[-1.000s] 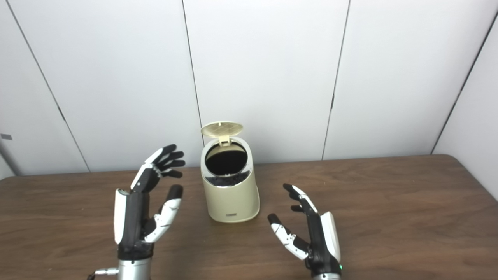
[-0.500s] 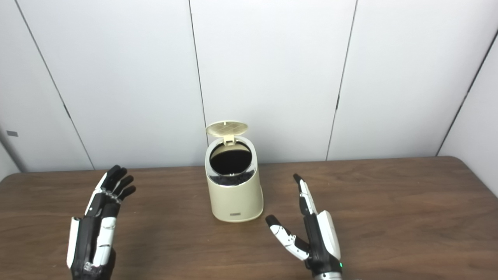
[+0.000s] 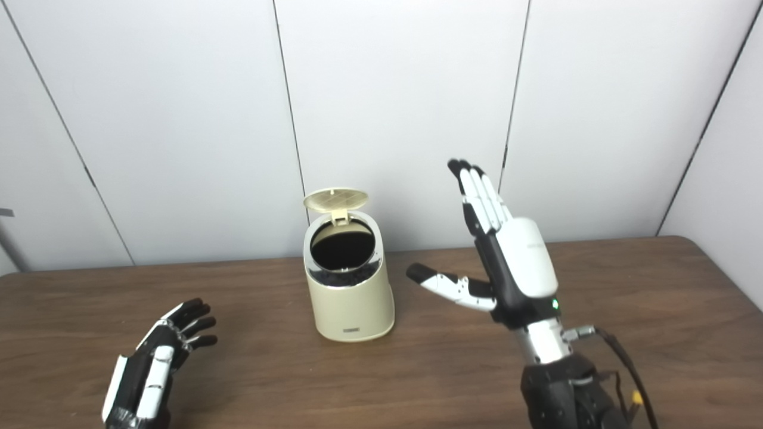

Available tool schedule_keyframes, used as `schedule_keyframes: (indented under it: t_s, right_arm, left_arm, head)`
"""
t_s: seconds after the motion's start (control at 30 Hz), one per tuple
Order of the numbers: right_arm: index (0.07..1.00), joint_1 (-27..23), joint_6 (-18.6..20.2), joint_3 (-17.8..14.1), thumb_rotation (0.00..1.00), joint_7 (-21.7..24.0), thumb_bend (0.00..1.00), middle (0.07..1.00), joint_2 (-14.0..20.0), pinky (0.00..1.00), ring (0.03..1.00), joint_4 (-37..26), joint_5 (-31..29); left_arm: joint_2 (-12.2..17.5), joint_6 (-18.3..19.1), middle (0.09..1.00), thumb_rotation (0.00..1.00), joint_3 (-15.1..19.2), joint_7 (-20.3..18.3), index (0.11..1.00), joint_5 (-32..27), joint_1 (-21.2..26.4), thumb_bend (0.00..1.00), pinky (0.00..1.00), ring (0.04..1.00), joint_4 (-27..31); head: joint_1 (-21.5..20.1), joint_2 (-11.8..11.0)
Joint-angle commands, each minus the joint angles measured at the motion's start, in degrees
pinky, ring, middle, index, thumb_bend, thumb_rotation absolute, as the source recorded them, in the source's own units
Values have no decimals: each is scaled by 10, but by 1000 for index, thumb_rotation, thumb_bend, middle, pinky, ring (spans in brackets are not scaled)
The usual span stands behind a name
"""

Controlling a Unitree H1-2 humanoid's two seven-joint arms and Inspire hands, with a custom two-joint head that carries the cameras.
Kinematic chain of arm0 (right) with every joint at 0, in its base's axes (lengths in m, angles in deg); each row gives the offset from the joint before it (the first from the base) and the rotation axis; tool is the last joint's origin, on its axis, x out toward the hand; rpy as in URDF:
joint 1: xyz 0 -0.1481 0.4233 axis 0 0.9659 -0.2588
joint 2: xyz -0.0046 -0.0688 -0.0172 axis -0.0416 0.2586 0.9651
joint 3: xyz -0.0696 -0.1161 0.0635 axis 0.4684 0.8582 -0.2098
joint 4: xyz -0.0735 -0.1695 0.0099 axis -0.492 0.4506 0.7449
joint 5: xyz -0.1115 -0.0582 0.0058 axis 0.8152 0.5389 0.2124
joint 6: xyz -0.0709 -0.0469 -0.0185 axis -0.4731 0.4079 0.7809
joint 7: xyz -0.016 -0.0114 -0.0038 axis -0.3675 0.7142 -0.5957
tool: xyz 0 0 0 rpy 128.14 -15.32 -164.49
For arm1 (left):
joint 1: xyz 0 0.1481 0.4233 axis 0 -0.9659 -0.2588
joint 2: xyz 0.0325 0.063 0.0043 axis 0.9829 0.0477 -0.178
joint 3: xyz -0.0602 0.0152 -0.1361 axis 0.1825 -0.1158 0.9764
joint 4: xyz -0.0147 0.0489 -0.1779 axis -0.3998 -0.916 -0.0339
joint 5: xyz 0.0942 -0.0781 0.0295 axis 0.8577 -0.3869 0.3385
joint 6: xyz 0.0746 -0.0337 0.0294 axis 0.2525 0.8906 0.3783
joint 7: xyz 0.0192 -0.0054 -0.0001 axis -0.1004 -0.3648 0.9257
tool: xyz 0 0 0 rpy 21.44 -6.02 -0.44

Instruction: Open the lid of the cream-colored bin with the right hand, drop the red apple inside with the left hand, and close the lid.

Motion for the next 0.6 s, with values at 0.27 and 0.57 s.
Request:
schedule_keyframes:
  t_s: [0.27,0.57]
  right_arm:
    - [960,-144,76,32,890,160,663,968,39,836,992,-40,38]
    - [923,-236,112,89,936,286,759,937,51,853,974,-9,58]
  left_arm:
    - [-28,47,834,845,10,-6,835,18,-15,458,742,808,-21]
    - [-35,56,833,891,9,-7,838,51,-15,461,727,799,-21]
  head:
    - [1,-5]
    - [7,-7]
